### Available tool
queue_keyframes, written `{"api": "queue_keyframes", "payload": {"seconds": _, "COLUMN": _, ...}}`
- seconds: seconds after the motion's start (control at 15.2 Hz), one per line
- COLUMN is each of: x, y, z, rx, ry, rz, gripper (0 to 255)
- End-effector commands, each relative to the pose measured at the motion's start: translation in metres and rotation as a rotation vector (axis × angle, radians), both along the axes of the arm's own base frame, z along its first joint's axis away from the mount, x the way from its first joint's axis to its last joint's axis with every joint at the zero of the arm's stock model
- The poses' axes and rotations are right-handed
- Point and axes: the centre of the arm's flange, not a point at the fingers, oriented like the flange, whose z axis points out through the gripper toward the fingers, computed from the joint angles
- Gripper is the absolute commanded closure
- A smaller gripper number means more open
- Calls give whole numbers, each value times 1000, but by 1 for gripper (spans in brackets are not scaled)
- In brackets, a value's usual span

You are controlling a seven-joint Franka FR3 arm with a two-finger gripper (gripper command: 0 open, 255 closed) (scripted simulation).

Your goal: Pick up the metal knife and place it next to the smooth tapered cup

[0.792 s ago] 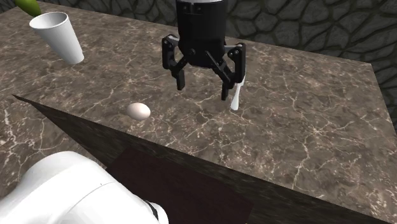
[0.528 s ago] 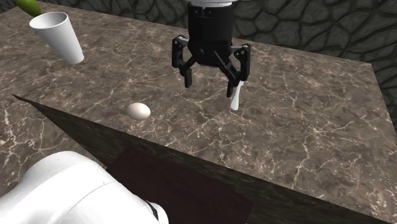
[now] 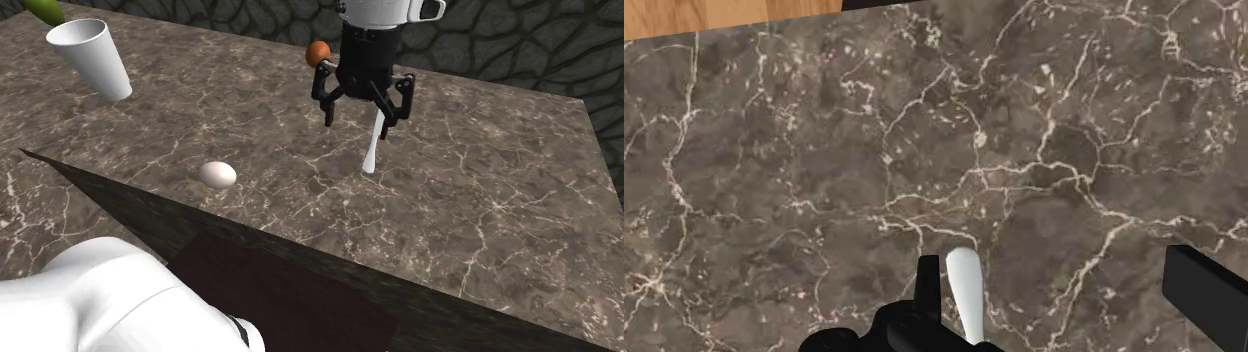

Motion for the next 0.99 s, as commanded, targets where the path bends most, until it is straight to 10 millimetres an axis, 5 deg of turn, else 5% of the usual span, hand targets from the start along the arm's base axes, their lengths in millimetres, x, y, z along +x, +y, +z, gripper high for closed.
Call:
{"api": "queue_keyframes", "payload": {"seconds": 0.0, "x": 25, "y": -2, "z": -12, "rx": 10, "ry": 2, "rz": -1, "gripper": 0}}
{"api": "queue_keyframes", "payload": {"seconds": 0.66, "x": 140, "y": -9, "z": -76, "rx": 61, "ry": 11, "rz": -8, "gripper": 0}}
{"api": "queue_keyframes", "payload": {"seconds": 0.92, "x": 136, "y": -9, "z": -96, "rx": 61, "ry": 11, "rz": -8, "gripper": 0}}
